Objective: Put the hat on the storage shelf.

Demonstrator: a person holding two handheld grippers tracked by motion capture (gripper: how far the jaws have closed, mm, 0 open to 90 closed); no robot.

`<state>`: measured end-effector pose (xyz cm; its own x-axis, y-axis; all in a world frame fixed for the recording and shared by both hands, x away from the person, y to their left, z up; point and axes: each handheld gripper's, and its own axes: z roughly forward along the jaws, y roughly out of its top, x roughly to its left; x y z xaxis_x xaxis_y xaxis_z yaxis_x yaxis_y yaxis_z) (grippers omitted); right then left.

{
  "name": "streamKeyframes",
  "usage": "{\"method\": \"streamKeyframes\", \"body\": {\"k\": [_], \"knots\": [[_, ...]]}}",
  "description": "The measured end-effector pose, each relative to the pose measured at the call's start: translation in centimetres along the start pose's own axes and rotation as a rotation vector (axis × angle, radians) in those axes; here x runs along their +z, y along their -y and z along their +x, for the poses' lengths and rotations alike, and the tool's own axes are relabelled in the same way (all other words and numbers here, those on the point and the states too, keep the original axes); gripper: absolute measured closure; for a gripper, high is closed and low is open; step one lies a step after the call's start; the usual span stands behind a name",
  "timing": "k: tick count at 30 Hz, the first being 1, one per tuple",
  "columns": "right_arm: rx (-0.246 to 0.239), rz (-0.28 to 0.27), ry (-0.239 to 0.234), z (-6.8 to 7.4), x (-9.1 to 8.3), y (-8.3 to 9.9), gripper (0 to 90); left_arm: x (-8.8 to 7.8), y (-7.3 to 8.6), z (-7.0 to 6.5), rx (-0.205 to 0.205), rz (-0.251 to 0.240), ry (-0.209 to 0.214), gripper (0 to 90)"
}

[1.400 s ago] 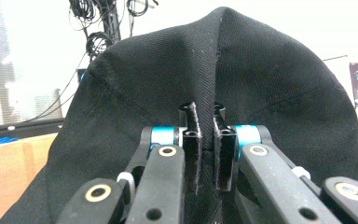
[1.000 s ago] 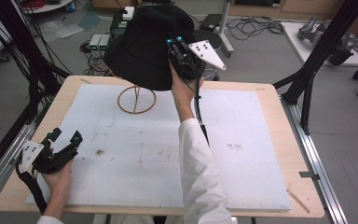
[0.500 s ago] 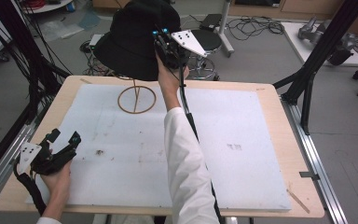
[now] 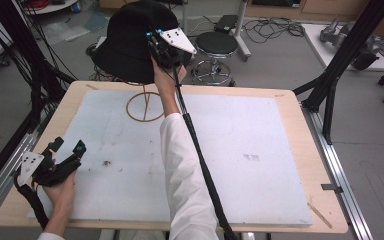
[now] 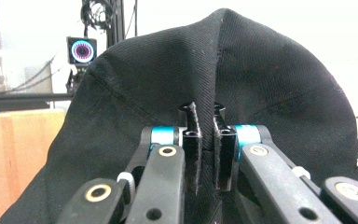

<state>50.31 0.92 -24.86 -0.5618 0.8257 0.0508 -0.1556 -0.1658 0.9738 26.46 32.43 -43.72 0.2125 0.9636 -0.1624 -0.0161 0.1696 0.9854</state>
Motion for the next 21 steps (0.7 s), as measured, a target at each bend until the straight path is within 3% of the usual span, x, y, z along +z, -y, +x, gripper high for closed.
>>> {"method": "streamKeyframes", "body": {"k": [4, 11, 21], "knots": [[0.023, 0.027, -0.018, 0.4, 0.5, 0.9, 85.9, -0.4, -0.2, 0.1, 0.004, -0.009, -0.010, 21.4], [0.023, 0.074, -0.022, 0.9, 1.1, 2.1, 85.9, -0.6, -0.3, 0.4, 0.000, -0.015, -0.018, 21.4], [0.060, 0.115, -0.007, -0.1, 0.9, 2.9, 85.9, -0.5, -0.2, 0.1, -0.015, -0.012, -0.007, 21.4]]}}
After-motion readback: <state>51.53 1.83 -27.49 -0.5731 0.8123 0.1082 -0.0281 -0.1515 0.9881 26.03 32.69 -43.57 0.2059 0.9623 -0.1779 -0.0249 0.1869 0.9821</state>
